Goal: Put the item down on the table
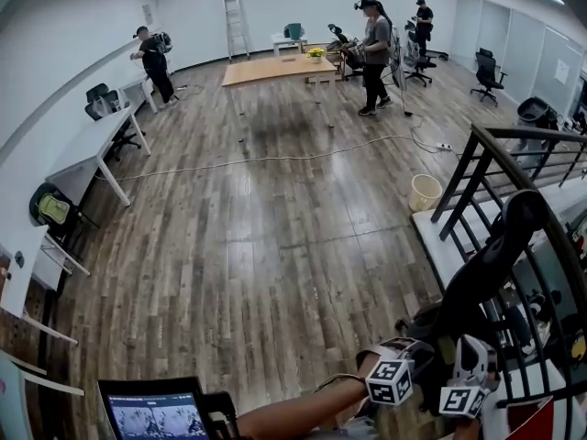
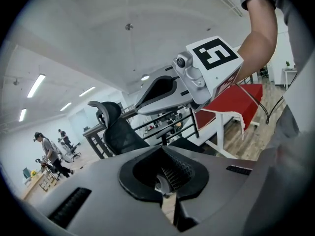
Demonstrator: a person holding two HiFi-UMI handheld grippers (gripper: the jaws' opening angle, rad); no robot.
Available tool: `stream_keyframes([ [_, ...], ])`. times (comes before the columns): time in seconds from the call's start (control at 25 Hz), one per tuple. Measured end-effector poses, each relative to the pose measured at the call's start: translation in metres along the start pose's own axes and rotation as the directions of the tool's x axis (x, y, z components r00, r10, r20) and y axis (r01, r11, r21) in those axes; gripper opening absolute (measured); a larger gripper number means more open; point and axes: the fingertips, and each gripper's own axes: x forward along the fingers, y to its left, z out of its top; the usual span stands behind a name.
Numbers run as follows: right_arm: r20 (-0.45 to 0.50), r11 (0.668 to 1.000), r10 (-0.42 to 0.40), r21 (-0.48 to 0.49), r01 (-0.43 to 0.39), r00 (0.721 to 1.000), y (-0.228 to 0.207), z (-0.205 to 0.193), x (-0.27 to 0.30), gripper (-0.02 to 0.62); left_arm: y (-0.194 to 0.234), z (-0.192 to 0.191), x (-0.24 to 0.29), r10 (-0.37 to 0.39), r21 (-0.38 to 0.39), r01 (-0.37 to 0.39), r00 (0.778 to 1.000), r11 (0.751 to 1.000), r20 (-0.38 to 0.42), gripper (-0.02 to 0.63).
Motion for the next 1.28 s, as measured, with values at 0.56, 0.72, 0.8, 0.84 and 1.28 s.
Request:
stream_keyframes([
  [0.56, 0.080, 0.999, -0.005, -0.033, 0.007, 0.997, 0.016, 0.054, -0.064, 0.003, -0.041, 0.023, -0.061, 0.093, 0.018, -0.093, 0.996, 0.995, 0.002, 0.002],
  [0.72, 0.110, 1.000, -0.001, -0.023, 0.004, 0.994, 0.016, 0.051, -0.099, 0.003, -0.067, 0.039, -0.066, 0.122, 0.026, -0.121, 0.992, 0.992, -0.021, 0.002],
  [0.8, 0.122, 1.000, 0.003, -0.015, -0.001, 0.993, 0.018, 0.045, -0.120, 0.003, -0.084, 0.048, -0.066, 0.139, 0.024, -0.138, 0.990, 0.990, -0.034, 0.002],
  [0.84, 0.129, 1.000, 0.005, -0.013, -0.003, 0.992, 0.019, 0.041, -0.130, 0.003, -0.093, 0.052, -0.065, 0.149, 0.020, -0.148, 0.988, 0.989, -0.039, 0.002],
  [1.28, 0.186, 0.999, 0.035, -0.030, -0.029, 0.982, 0.028, 0.005, -0.262, 0.003, -0.192, 0.126, -0.060, 0.232, 0.034, -0.230, 0.971, 0.973, -0.056, 0.002],
])
